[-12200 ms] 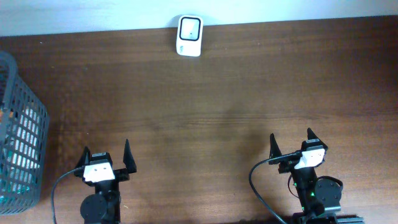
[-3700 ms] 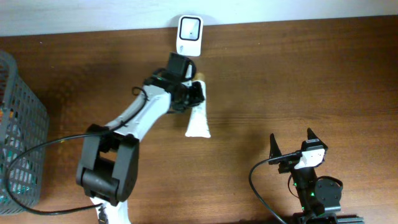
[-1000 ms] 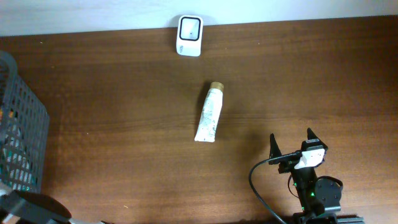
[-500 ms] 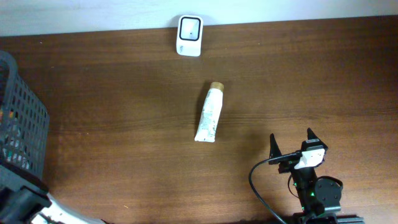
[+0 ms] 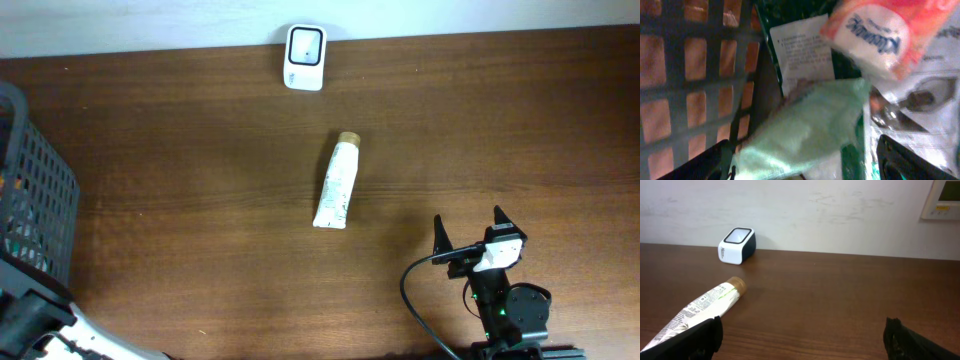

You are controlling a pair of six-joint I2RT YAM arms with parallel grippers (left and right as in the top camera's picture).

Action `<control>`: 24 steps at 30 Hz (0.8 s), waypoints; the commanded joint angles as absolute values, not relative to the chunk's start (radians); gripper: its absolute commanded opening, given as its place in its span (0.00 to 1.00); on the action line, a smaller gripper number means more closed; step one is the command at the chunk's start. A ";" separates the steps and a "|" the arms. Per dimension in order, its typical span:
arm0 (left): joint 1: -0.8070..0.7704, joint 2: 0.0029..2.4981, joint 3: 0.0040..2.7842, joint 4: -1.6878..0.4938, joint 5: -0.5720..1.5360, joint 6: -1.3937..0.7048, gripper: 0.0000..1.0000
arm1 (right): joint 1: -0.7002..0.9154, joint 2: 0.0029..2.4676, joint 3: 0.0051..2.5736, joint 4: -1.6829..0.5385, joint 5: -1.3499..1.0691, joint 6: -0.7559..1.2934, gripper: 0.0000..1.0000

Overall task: Scan the item barcode
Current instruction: 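Reach the left gripper into the basket and grasp the mint-green packet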

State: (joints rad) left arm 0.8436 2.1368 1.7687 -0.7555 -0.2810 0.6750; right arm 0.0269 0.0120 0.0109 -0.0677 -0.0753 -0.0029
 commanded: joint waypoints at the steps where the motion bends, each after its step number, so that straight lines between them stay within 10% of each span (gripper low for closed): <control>1: 0.854 2.179 1.767 -0.702 -0.277 0.713 0.82 | 0.033 0.006 0.006 -0.072 -0.074 -0.003 0.98; 7: 0.851 2.198 1.767 -0.651 -0.277 0.713 0.64 | 0.033 0.006 0.006 -0.072 -0.074 -0.003 0.98; 11: 0.851 2.198 1.767 -0.653 -0.277 0.712 0.25 | 0.033 0.006 0.006 -0.072 -0.074 -0.003 0.98; 16: 0.836 2.191 1.775 -0.674 -0.302 0.712 0.03 | 0.033 0.006 0.006 -0.072 -0.074 -0.003 0.98; 24: 0.748 2.063 1.779 -0.673 -0.322 0.638 0.00 | 0.033 0.006 0.006 -0.072 -0.074 -0.003 0.98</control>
State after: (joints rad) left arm 0.7929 2.1742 1.7691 -0.6712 -0.3302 0.7055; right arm 0.0269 0.0120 0.0109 -0.0677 -0.0753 -0.0029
